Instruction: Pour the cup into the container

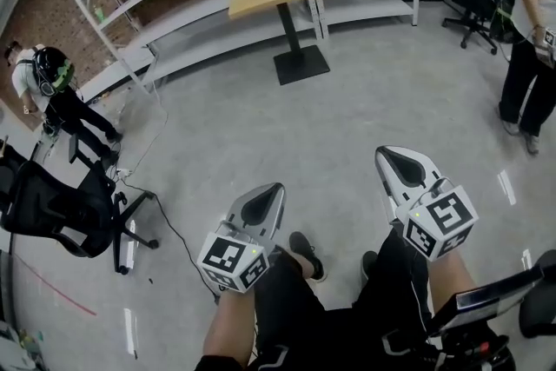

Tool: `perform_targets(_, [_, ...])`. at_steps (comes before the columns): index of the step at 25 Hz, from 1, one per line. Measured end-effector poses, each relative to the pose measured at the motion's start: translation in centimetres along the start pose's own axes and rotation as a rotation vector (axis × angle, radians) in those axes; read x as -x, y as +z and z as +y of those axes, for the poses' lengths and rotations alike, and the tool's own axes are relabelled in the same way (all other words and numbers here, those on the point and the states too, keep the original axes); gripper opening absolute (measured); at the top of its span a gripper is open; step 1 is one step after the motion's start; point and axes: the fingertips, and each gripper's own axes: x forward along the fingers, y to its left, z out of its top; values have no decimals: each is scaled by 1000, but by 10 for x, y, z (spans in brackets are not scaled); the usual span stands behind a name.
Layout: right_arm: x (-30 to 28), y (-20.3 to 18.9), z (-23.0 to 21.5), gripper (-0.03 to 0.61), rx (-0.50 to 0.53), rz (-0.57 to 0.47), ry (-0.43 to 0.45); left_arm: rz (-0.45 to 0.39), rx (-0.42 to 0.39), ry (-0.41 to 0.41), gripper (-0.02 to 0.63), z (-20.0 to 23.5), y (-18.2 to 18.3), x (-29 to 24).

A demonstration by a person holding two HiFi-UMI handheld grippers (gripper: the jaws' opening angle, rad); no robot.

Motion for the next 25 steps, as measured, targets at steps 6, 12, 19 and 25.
perform_targets(6, [-30,26,-15,2,39,-48,-36,-66,-15,-16,2,31,26,-15])
perform_targets(12, [-78,47,-18,2,83,-63,-40,-116,-23,-34,2,78,50,-37])
perform_targets(19, [-133,31,-53,2,55,-41,-36,-72,7,-74,2,127,45,-111])
perform_targets(25, [-175,1,-121,2,-28,-19,-42,8,2,-86,2,152,27,-190])
